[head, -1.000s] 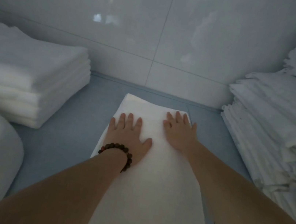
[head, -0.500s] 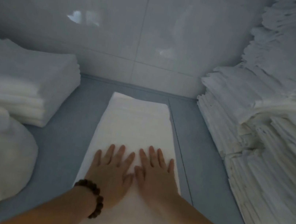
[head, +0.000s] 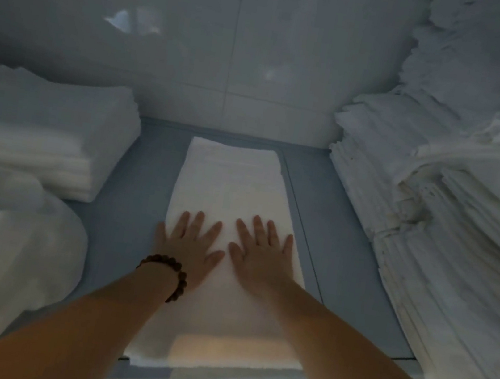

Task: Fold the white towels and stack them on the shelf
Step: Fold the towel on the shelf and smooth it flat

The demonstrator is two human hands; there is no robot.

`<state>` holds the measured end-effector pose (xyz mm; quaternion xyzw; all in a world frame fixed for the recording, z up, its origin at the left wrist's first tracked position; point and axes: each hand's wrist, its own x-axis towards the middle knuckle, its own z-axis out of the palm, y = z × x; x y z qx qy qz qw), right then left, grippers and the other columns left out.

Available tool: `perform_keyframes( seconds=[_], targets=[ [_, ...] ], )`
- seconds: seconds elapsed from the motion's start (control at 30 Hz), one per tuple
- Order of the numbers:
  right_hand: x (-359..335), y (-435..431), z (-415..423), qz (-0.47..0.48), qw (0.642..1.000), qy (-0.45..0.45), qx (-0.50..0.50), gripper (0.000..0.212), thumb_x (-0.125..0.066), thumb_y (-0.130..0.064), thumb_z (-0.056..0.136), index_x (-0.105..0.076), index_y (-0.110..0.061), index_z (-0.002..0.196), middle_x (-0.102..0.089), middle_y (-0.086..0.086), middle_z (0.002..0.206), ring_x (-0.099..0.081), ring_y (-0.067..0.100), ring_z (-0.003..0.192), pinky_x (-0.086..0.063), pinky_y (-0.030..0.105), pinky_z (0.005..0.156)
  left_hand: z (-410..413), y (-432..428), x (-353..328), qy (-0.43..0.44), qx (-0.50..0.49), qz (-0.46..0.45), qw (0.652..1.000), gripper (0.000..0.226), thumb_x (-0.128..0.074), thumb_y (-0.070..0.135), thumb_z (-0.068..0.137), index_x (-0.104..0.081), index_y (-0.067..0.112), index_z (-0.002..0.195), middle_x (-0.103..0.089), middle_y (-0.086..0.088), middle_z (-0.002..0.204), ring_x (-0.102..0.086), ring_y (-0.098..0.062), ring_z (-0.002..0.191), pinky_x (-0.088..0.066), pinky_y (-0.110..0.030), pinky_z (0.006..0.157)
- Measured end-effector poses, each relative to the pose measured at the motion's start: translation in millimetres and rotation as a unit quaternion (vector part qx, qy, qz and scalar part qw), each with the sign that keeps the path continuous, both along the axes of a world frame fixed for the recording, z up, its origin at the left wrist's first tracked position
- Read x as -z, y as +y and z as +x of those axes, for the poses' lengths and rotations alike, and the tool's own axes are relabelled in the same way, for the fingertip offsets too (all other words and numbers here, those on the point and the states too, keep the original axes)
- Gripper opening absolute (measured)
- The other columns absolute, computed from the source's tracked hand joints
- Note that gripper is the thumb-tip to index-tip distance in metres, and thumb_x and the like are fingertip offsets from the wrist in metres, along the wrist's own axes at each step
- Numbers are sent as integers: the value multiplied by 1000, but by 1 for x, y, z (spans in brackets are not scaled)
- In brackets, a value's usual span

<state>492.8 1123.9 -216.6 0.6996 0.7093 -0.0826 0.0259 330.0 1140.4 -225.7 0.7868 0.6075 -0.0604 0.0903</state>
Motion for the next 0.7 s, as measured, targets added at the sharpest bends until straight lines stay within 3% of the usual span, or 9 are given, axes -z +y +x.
perform_keyframes(
  seconds=[0.13, 0.2, 0.37, 0.5, 0.6, 0.67, 0.7],
  targets=[
    [-1, -28, -9, -22, 1000, 19, 6, 56, -12, -48, 98, 11, -35, 147, 20, -1, 157, 21, 26, 143, 10, 60, 113, 27, -37, -13, -17, -10, -49, 999, 58, -17, 41, 98, 10, 32, 148, 17, -3, 157, 12, -27, 144, 5, -52, 115],
    [6, -52, -12, -2, 1000, 3, -15, 56, -11, -46, 98, 14, -35, 146, 22, -1, 156, 23, 25, 142, 11, 58, 113, 32, -62, -8, -52, -4, -76, 996, 66, -23, 47, 94, 17, 35, 145, 23, 2, 154, 18, -26, 143, 8, -51, 114],
    [11, -84, 8, 25, 999, 20, -10, 55, -4, -53, 95, 17, -39, 144, 23, -9, 154, 24, 16, 142, 13, 46, 117, 3, -94, 12, -77, -1, 28, 997, 53, -5, 49, 96, 32, 38, 133, 29, 9, 152, 28, -14, 137, 17, -37, 111],
    [9, -108, 40, 8, 999, 14, 45, 58, -7, -52, 96, 15, -34, 146, 20, -5, 157, 18, 18, 144, 7, 41, 118, -22, -101, 7, -36, -32, 16, 999, 54, -5, 46, 97, 29, 33, 138, 25, 8, 153, 22, -18, 142, 18, -41, 110],
    [-1, -123, 41, 41, 997, -28, 55, 59, -16, -45, 97, 0, -26, 150, 8, 4, 159, 7, 26, 146, -1, 47, 118, -19, -114, 0, 11, -31, 21, 999, 57, -9, 42, 98, 19, 29, 145, 19, 0, 156, 18, -23, 143, 18, -47, 109],
    [-10, -131, 23, 98, 995, -24, 6, 57, -24, -39, 93, -27, -24, 147, -18, 7, 157, -16, 31, 144, -18, 52, 114, -2, -128, -1, -40, 12, 15, 999, 60, -11, 48, 97, 18, 30, 146, 19, -1, 156, 18, -23, 143, 16, -44, 110],
    [-7, -134, 15, 111, 993, -9, -38, 55, -23, -37, 93, -29, -25, 147, -19, 4, 156, -17, 30, 144, -17, 53, 114, 5, -135, -1, -70, 37, 11, 997, 62, -9, 54, 95, 18, 32, 145, 20, 0, 155, 20, -22, 142, 16, -42, 110]
  ],
)
